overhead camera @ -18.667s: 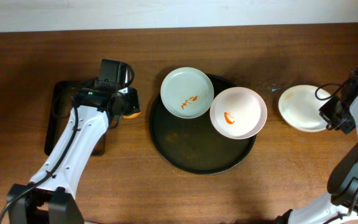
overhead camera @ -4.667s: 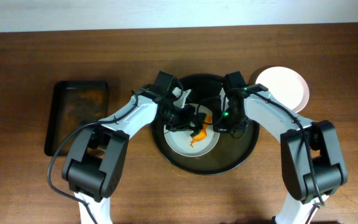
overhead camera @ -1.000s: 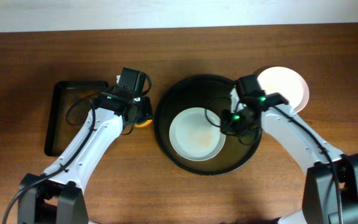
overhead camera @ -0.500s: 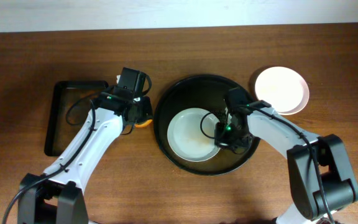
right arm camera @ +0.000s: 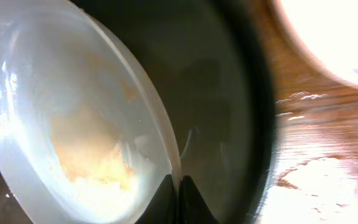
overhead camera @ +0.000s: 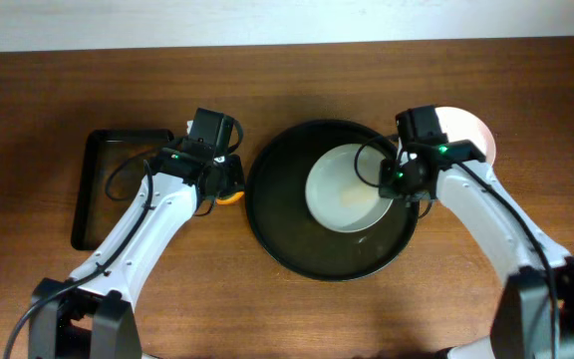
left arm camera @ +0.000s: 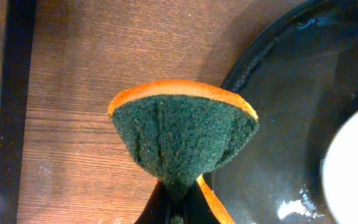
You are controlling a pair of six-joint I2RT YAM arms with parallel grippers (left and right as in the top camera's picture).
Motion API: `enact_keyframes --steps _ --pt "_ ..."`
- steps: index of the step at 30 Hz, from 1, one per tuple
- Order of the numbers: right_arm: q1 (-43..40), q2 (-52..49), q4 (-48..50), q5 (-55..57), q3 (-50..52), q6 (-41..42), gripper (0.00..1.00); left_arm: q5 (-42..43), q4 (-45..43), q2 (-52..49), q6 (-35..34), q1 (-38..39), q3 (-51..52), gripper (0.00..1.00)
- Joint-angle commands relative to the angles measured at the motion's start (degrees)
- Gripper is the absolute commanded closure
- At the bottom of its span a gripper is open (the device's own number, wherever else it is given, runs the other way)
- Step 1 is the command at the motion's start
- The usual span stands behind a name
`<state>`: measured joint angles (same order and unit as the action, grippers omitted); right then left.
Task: Clean dirty plates on tray and stack at the side
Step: 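Lift the last plate with the right gripper toward the plates at right, then lower the held plate onto the plate stack and open the right gripper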
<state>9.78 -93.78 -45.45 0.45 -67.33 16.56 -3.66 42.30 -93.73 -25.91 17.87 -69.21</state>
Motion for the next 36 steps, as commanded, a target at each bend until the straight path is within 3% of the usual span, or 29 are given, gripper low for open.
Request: enact_keyframes --steps 1,3,9,17,20,24,29,31,36 --pt "0.0 7.8 -0.2 13.6 -4.6 -6.3 0.96 -0.2 0.0 1.1 0.7 -0.2 -0.3 0.99" --pt "0.0 11.4 0.0 21.6 -5.0 -12.0 0.96 -0.2 -0.2 1.1 0.7 -0.2 -0.3 0.99" --pt "7.7 13.8 -0.1 42.3 -5.0 -13.3 0.96 -0.2 -0.2 1.1 0.7 -0.2 -0.3 0.99" --pt "8.1 13.8 -0.2 43.3 -5.0 -9.7 0.96 -0.2 -0.2 1.1 0.7 -0.2 -0.3 0.99" --pt "6.4 13.8 -0.4 34.2 -5.0 -1.7 0.96 -0.2 -0.2 1.1 0.7 -0.2 -0.2 0.99" --pt "-5.7 13.8 -0.7 18.5 -5.0 -0.8 0.96 0.3 -0.3 1.1 0.8 -0.2 -0.3 1.0" --pt "-25.7 10.4 4.3 1.1 -5.0 9.0 0.96 16.0 -7.3 1.0 8.8 1.6 -0.2 1.0" --pt "-28.7 6.4 7.9 -3.5 -5.0 9.9 0.96 24.2 -10.5 0.2 12.7 1.9 -0.2 1.0" --pt "-29.3 -8.3 18.0 -6.5 -5.0 18.1 0.96 42.6 -22.0 -10.6 13.0 3.0 -0.2 1.0"
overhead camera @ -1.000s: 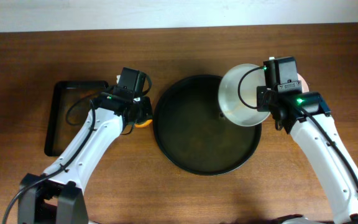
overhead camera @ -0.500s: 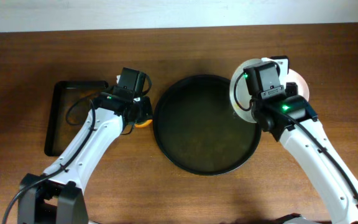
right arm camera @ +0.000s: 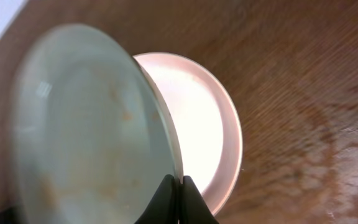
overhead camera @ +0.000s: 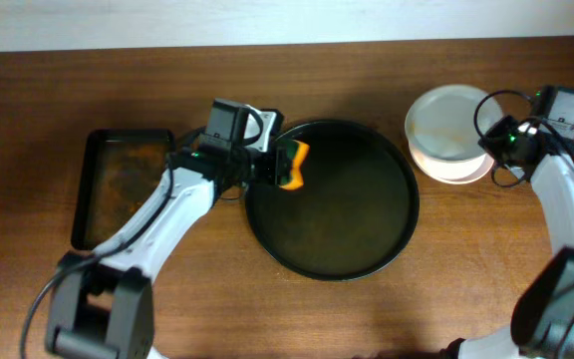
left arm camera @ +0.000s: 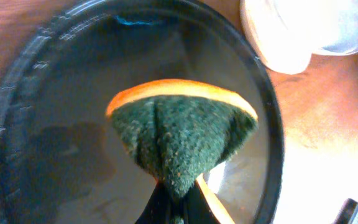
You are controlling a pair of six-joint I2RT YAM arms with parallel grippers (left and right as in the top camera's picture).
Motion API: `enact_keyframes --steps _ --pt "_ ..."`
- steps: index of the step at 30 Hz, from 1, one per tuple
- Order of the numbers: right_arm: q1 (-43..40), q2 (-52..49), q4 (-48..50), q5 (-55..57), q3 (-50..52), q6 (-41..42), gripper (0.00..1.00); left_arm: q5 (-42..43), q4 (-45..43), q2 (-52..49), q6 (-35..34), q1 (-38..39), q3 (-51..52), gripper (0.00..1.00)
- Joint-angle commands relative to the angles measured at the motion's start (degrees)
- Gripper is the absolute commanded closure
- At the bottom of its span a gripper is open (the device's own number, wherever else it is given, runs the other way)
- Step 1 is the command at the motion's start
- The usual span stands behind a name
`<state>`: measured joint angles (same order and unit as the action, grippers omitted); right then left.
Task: Clean dirty plates on tray and stack at the side
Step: 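Lower the held plate onto the plate stack and open the right gripper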
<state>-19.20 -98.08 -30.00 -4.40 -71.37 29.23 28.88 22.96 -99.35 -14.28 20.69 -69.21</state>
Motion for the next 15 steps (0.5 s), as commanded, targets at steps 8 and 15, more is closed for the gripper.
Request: enact_keyframes --steps 8,15 --pt "-0.3 -5.8 -2.1 -11.7 -1.0 -2.6 0.53 12.3 -5.7 -14.2 1.4 1.7 -0.2 1.0" --pt "3.8 2.0 4.3 -11.6 -0.9 -9.6 0.96 12.3 -5.7 -14.2 1.4 1.7 -0.2 0.99"
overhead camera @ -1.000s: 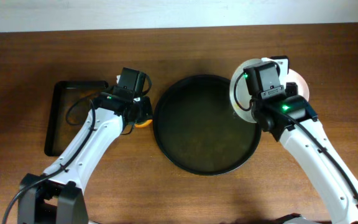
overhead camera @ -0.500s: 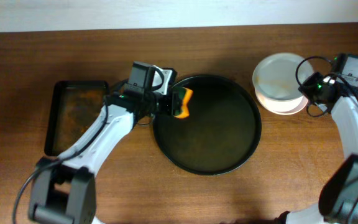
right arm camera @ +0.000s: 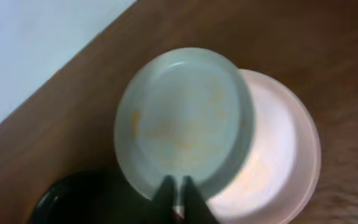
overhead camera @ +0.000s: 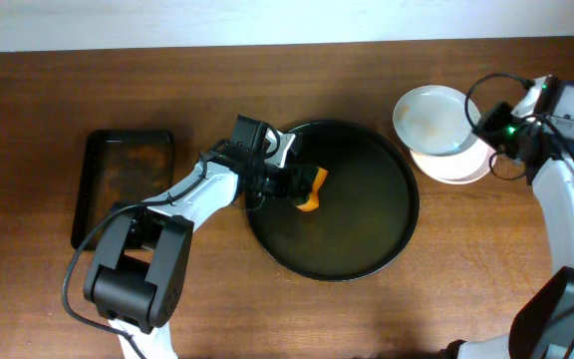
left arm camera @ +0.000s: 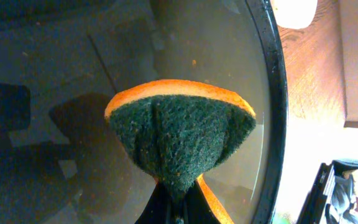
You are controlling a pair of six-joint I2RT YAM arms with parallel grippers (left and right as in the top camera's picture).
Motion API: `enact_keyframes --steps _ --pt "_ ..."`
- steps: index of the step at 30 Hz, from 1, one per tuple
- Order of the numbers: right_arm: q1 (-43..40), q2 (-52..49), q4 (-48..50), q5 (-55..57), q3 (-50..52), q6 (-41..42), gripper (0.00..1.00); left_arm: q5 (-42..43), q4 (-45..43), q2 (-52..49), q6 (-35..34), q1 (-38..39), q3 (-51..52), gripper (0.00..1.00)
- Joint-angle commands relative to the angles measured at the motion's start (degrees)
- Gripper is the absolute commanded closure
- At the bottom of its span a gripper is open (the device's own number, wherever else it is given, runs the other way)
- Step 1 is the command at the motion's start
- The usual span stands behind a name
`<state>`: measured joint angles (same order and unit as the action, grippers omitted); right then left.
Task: Clean dirty plates on tray and stack at the side
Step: 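Lower the held plate onto the plate stack and open the right gripper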
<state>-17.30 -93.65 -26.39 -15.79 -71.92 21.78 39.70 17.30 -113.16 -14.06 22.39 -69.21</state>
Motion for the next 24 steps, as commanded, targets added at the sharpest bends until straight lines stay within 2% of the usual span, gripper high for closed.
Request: enact_keyframes --steps 1,5,9,11,14,16,18,24 --pt "2.4 -5.1 2.5 -0.1 -0.4 -2.1 0.96 1.5 -0.1 -0.4 1.1 0.0 -0.2 1.0" --pt "2.2 -13.5 3.2 2.3 -0.4 -2.1 0.96 1.5 0.4 -0.4 1.1 0.0 -0.2 0.99" --pt "2.2 -13.8 -5.5 15.1 -0.4 -2.1 0.96 1.4 0.3 -0.4 1.1 0.0 -0.2 1.0" --pt "2.2 -13.7 -7.4 15.5 -0.4 -2.1 0.96 1.4 0.3 -0.4 1.1 0.0 -0.2 1.0" --pt "1.8 -11.9 -8.7 15.2 -0.4 -1.6 0.96 1.4 0.3 -0.4 1.1 0.0 -0.2 1.0" --pt "1.8 -6.9 -8.5 15.0 -0.9 -1.6 0.96 1.4 0.3 -0.4 1.1 0.0 -0.2 1.0" --pt "2.0 -3.4 -4.9 11.9 -2.4 -2.1 0.96 1.4 0.3 -0.4 1.1 0.0 -0.2 0.99" --pt "2.0 -13.9 2.3 4.2 -2.3 -2.1 0.95 1.4 0.3 -0.4 1.1 0.0 -0.2 0.99"
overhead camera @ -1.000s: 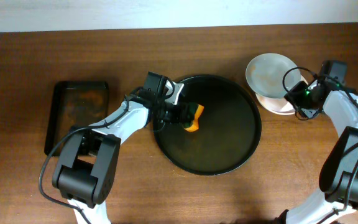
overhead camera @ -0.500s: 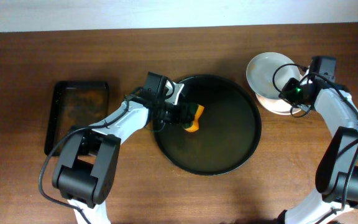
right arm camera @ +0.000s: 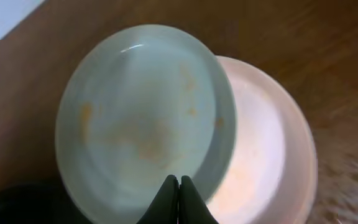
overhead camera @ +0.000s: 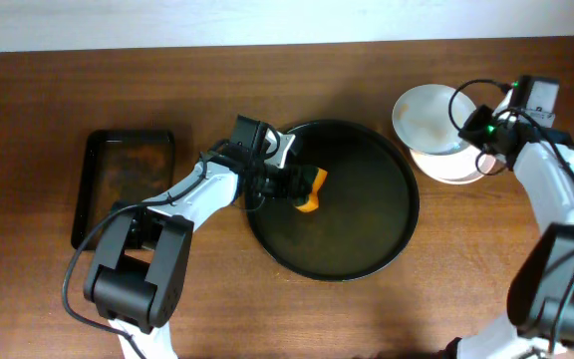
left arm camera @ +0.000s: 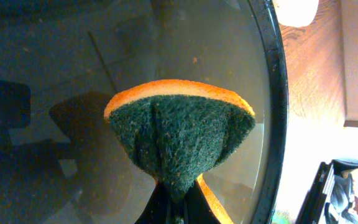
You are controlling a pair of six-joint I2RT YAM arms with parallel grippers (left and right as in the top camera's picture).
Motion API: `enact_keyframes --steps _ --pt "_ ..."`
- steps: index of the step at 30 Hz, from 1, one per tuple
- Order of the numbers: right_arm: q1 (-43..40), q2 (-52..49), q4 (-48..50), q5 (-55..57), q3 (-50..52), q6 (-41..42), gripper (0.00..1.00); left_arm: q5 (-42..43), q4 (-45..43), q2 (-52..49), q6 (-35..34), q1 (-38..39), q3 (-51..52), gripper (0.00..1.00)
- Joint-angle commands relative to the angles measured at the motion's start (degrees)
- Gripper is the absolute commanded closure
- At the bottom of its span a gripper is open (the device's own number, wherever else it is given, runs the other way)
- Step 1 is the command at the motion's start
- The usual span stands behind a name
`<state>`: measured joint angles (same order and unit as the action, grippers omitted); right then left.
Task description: Clean dirty plates on tray and stack at the side
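Observation:
A pale white plate [right arm camera: 145,118] with orange smears is held tilted over the left part of a pink plate [right arm camera: 272,155] on the table. My right gripper [right arm camera: 179,184] is shut on the white plate's near rim; overhead it shows as right gripper [overhead camera: 469,133] with the white plate [overhead camera: 427,115] above the pink plate [overhead camera: 456,168]. My left gripper [left arm camera: 178,200] is shut on a green-and-orange sponge [left arm camera: 179,134], folded, hanging over the round black tray [left arm camera: 272,93]. Overhead, the sponge [overhead camera: 310,187] is over the tray's left-centre, and no plate lies in the round tray [overhead camera: 367,249].
A rectangular black tray [overhead camera: 123,189] lies at the left of the wooden table [overhead camera: 28,120]. The left arm reaches across the round tray's left rim. A pale wall or edge runs along the far side.
The right gripper has turned a little and the white plate now fills more of the right wrist view, lying further over the pink plate. The left gripper and sponge have not moved.
First the smeared plate lay in the round tray with the right gripper shut on its rim, the sponge held left of the tray. Then the plate was at the right above the pink plate, the sponge at the tray's rim. Later the sponge hung over the tray.

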<state>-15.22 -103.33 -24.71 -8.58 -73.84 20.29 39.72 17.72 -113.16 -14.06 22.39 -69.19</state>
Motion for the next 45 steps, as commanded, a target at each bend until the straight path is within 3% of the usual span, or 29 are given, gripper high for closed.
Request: enact_keyframes --steps 1,4,9,12,14,15,16,17,22,25,29,33,35,38,42,45 --pt "-0.1 -5.2 0.8 -3.1 -0.4 -0.6 0.95 1.4 -0.1 -0.4 1.1 0.0 -0.2 1.0" --pt "-0.2 -8.0 -1.1 -0.6 -0.3 -0.6 0.95 1.4 -0.1 -0.4 1.1 0.0 -0.2 1.0" --pt "-0.3 -8.0 -11.3 15.0 -0.3 -0.5 0.96 1.4 -0.1 -0.4 1.1 0.0 -0.2 1.0" --pt "-0.3 -4.1 -13.2 11.9 -0.8 -0.4 0.94 1.4 -0.1 -0.4 1.1 0.0 -0.2 0.99" --pt "-0.3 0.5 -14.6 7.3 -2.0 -0.5 0.8 1.4 -0.1 -0.4 1.1 0.0 -0.2 1.0" --pt "-0.3 6.4 -18.8 2.3 -3.0 -0.6 0.62 1.4 -0.1 -0.4 1.1 0.1 -0.2 1.0" --pt "-0.3 9.1 -21.7 0.8 -3.0 -0.6 0.53 1.6 -0.1 -0.4 1.1 0.8 -0.2 1.0" --pt "-0.2 11.2 -25.5 0.6 -3.0 -0.6 0.51 2.9 -0.1 -0.4 1.1 2.3 -0.2 1.0" --pt "-0.2 11.6 -34.3 0.6 -3.0 -2.1 0.53 -4.3 -0.1 -0.6 -0.8 8.2 -0.2 0.99" --pt "-0.2 11.6 -35.0 0.6 -3.0 -2.5 0.55 -5.1 -0.1 -4.4 -0.8 8.2 -0.2 0.99" --pt "-0.2 11.6 -36.1 0.6 -3.0 -3.6 0.61 -18.9 1.9 -6.4 -0.9 5.2 -0.2 1.0" --pt "-0.2 11.6 -36.1 0.6 -3.0 -3.6 0.62 -20.7 2.8 -6.3 -0.8 2.4 -0.3 0.99" --pt "-0.2 11.6 -36.2 0.6 -3.0 -3.6 0.62 -29.2 4.4 -4.5 -0.8 2.4 -0.3 0.99" --pt "-0.2 11.6 -36.2 0.7 -3.0 -3.6 0.62 -27.5 6.2 2.5 -0.8 5.0 -0.3 0.99" --pt "-0.2 11.6 -36.5 1.5 -3.0 -3.6 0.62 -33.8 7.0 -2.1 -0.8 10.2 0.0 1.0" --pt "-0.2 11.6 -36.6 1.5 -3.0 -3.6 0.62 -26.8 7.2 -0.5 -0.7 10.2 -1.8 1.0"
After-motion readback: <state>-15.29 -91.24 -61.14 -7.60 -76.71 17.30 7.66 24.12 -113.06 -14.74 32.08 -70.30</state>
